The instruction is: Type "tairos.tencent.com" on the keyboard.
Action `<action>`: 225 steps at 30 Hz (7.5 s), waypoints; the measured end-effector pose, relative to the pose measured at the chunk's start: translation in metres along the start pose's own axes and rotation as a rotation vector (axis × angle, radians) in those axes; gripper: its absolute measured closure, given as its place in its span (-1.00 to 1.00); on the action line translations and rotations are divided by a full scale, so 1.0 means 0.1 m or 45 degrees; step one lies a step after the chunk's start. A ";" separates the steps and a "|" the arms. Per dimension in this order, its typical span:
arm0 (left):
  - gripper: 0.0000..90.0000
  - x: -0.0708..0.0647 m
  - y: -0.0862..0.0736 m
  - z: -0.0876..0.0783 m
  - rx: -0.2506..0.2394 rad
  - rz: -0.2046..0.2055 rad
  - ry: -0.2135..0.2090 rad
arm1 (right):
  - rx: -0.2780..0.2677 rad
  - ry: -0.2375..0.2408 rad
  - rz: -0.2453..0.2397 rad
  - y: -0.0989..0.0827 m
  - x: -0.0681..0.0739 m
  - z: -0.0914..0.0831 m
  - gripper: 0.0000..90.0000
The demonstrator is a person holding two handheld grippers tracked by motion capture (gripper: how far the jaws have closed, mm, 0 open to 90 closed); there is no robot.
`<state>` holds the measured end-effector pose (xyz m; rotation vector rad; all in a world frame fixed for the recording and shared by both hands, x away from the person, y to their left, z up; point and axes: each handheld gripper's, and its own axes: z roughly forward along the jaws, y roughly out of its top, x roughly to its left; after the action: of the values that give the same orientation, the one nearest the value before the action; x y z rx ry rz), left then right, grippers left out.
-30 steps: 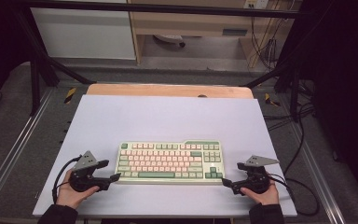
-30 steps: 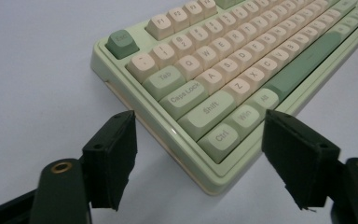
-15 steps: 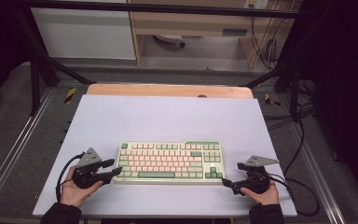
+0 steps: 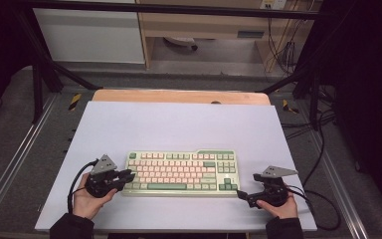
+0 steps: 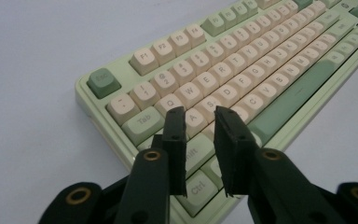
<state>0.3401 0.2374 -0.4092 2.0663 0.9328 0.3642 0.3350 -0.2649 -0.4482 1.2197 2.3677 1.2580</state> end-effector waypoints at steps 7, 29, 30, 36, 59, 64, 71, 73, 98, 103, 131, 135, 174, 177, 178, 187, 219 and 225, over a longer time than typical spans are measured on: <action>0.85 -0.07 0.10 0.08 -0.003 0.016 -0.015 | -0.001 0.003 -0.001 0.00 0.00 0.01 -0.93; 1.00 -0.35 0.40 0.48 0.032 0.090 -0.053 | 0.001 0.003 -0.005 0.00 0.00 0.01 -0.93; 1.00 -0.35 0.40 0.48 0.032 0.090 -0.053 | 0.003 0.002 -0.005 0.00 0.00 0.01 -0.93; 1.00 -0.38 0.45 0.59 0.038 0.085 -0.049 | 0.003 0.002 -0.010 0.00 0.00 0.01 -0.93; 1.00 -0.35 0.46 0.83 0.057 0.068 0.003 | 0.009 0.004 -0.015 -0.01 0.00 0.02 -0.93; 1.00 -0.35 0.45 0.84 0.054 0.070 0.005 | 0.012 0.004 -0.013 -0.01 0.00 0.02 -0.93; 1.00 -0.37 0.44 0.87 0.052 0.079 0.002 | 0.010 0.002 -0.017 -0.01 0.00 0.02 -0.93; 1.00 -0.37 0.43 0.88 0.054 0.080 0.004 | 0.011 0.004 -0.013 -0.01 0.00 0.02 -0.93; 1.00 -0.39 0.43 0.66 0.022 0.103 -0.039 | 0.010 0.004 -0.007 0.00 0.00 0.01 -0.93; 1.00 -0.36 0.40 0.59 0.026 0.108 -0.033 | 0.010 0.003 -0.010 -0.01 0.00 0.01 -0.93; 1.00 -0.13 0.15 0.35 0.040 0.061 0.021 | 0.014 0.004 -0.012 -0.01 0.01 0.02 -0.93; 1.00 -0.10 0.13 0.34 0.041 0.050 0.032 | 0.015 0.006 -0.012 -0.01 0.01 0.02 -0.93; 1.00 -0.06 0.05 0.32 0.030 0.048 0.047 | 0.011 0.014 -0.001 0.00 0.03 0.00 -0.95; 1.00 -0.07 0.04 0.29 0.027 0.051 0.041 | 0.008 0.016 -0.007 0.02 0.05 -0.01 -0.97; 1.00 -0.07 0.04 0.29 0.025 0.052 0.043 | 0.005 0.018 -0.013 0.03 0.06 -0.01 -0.98; 1.00 -0.03 -0.02 0.18 0.005 0.035 0.043 | -0.012 0.016 -0.037 0.15 0.17 -0.01 -0.99; 1.00 0.06 -0.11 0.08 -0.012 0.011 0.049 | -0.022 0.124 -0.183 0.73 0.83 0.52 0.26; 1.00 0.06 -0.11 0.09 -0.012 0.010 0.047 | -0.023 0.137 -0.188 0.83 0.91 0.64 0.38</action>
<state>0.3437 0.2416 -0.4236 2.0613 0.9432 0.4117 0.3567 -0.1339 -0.4066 0.9740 2.4638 1.3253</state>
